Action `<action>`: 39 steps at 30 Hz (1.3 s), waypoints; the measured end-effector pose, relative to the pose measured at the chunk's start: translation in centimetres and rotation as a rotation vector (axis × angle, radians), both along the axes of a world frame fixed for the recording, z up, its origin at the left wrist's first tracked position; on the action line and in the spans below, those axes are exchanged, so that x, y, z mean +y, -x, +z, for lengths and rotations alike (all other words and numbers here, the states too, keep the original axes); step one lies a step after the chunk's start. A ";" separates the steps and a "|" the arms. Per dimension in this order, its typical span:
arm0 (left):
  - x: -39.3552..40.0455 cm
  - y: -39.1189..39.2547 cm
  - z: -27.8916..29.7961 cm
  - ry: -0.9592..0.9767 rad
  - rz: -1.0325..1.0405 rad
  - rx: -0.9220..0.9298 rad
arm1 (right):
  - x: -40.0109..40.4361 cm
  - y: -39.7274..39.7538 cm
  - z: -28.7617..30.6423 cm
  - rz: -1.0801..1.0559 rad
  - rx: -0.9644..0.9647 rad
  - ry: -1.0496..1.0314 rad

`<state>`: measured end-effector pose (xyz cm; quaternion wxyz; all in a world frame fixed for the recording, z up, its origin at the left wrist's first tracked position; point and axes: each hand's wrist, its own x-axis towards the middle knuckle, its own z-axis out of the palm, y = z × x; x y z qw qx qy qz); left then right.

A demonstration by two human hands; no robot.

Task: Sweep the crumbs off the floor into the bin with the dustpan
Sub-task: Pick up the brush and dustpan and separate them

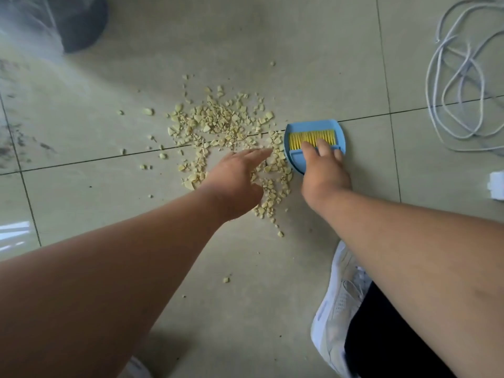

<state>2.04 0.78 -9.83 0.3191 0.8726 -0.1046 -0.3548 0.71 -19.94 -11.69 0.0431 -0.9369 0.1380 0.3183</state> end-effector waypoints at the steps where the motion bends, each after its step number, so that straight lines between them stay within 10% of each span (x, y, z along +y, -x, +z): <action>1: 0.0 0.0 0.0 0.002 -0.001 0.001 | 0.2 -0.3 -0.1 -0.016 -0.025 -0.035; 12: -1.1 1.4 -0.2 0.085 0.154 0.023 | 3.4 -0.5 1.1 -0.187 -0.372 -0.272; 18: -0.1 0.4 4.1 0.694 1.057 0.591 | 8.5 -0.2 6.8 -0.124 -0.496 -0.518; 24: 5.1 -0.6 14.0 0.765 1.035 0.391 | 12.6 0.4 16.0 -0.121 -0.490 -0.778; 29: 7.9 0.6 17.9 0.752 0.935 0.322 | 12.7 0.9 20.5 0.367 -0.441 -0.417; 39: 6.6 4.6 18.0 0.741 0.933 0.328 | 12.2 5.1 22.6 0.417 -0.377 -0.475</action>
